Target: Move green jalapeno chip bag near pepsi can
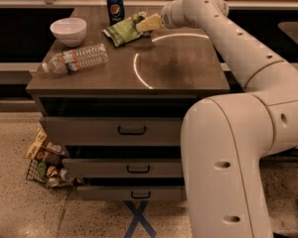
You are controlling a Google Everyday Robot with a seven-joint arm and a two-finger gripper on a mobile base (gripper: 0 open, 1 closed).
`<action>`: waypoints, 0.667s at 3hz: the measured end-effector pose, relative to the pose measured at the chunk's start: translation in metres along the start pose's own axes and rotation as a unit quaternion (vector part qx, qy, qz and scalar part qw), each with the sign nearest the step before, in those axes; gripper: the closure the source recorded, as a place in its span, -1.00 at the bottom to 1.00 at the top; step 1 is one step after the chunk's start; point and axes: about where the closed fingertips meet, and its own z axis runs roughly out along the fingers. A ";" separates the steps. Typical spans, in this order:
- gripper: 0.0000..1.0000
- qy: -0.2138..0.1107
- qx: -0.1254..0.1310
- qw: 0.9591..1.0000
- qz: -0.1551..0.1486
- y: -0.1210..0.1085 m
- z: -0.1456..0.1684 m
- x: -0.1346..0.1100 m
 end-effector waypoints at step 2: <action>-1.00 0.006 0.063 0.998 -0.006 -0.078 -0.096 0.005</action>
Offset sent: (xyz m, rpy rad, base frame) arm -0.0708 -0.1951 0.0767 -0.0825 -0.0694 -0.2141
